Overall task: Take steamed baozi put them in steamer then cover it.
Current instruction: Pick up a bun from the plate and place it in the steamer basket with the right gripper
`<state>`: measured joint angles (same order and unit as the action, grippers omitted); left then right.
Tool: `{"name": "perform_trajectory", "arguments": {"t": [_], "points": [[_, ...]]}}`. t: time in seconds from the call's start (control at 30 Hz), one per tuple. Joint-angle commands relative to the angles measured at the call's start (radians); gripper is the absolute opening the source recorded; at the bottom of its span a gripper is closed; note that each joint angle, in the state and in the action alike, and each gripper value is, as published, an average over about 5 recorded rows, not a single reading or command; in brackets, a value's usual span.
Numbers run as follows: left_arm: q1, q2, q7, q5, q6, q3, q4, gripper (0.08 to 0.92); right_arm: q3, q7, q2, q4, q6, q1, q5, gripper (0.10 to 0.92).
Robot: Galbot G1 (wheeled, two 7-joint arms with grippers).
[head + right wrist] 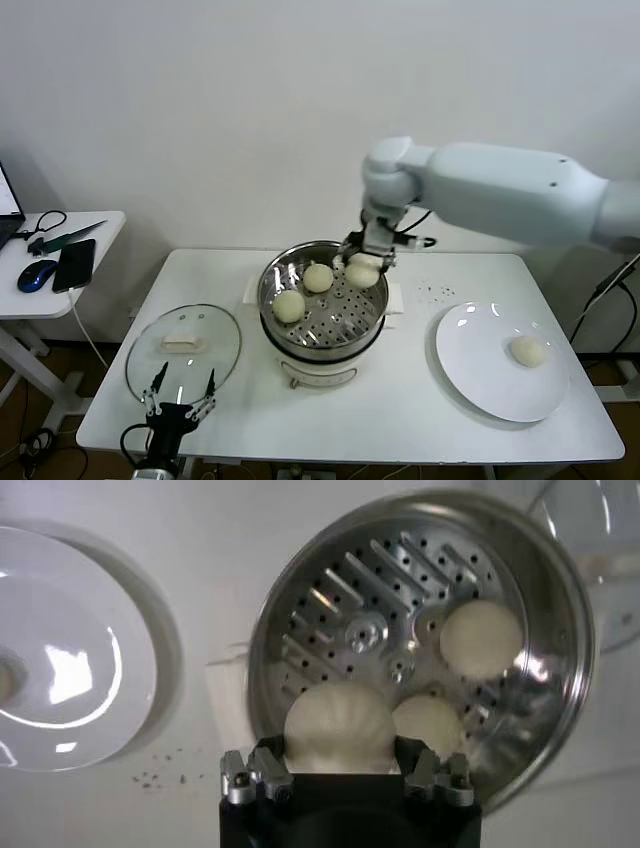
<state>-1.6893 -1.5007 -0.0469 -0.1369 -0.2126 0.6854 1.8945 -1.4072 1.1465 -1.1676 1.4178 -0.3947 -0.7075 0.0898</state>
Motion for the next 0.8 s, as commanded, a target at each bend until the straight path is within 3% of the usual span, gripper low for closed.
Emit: {"name": "perform_trajectory", "arguments": {"t": [0.03,0.63,0.8], "points": [[-0.005,0.004,0.0,0.02,-0.005,0.007,-0.001,0.823,-0.008,0.001,-0.139,0.007,-0.027,0.1,0.04,0.713],[-0.002,0.009,0.002,0.031,-0.008,0.003,-0.017,0.823,-0.022,-0.018,-0.141,0.009,-0.015,0.133,0.042,0.717],[-0.001,0.009,0.002,0.03,-0.006,0.002,-0.016,0.823,-0.013,-0.018,-0.132,0.011,-0.015,0.13,0.055,0.785]]}}
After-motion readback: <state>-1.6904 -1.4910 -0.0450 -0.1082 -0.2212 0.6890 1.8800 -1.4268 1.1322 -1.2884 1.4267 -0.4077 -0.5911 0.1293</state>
